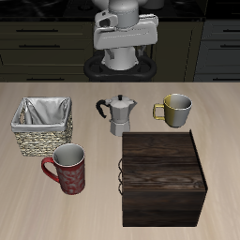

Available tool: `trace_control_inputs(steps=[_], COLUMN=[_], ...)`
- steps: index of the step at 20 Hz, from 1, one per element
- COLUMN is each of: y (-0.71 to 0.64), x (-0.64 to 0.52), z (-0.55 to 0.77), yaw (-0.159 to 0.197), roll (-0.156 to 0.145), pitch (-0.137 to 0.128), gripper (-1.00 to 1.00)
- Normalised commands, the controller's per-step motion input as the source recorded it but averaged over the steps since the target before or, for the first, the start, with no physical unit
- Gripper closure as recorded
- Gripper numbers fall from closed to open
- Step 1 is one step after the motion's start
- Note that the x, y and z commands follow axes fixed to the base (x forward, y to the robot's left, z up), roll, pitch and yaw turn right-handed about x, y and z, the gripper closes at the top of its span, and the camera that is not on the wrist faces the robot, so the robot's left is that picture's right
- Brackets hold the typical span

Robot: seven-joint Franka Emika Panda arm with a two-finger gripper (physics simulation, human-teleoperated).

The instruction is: Place the moka pot in the basket

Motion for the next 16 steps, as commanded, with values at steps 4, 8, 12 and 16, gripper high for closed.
trace_control_inputs(steps=[4, 8, 12, 16], y=[-0.25, -0.21, -0.12, -0.06], x=[0.09, 0.08, 0.08, 0.05], z=[-0.22, -0.31, -0.28, -0.35], yaw=[-0.012, 0.004, 0.008, 0.009], roll=[-0.038, -0.043, -0.023, -0.031], pitch=[0.027, 0.021, 0.02, 0.008], gripper=[-1.0, -1.0, -1.0, -1.0])
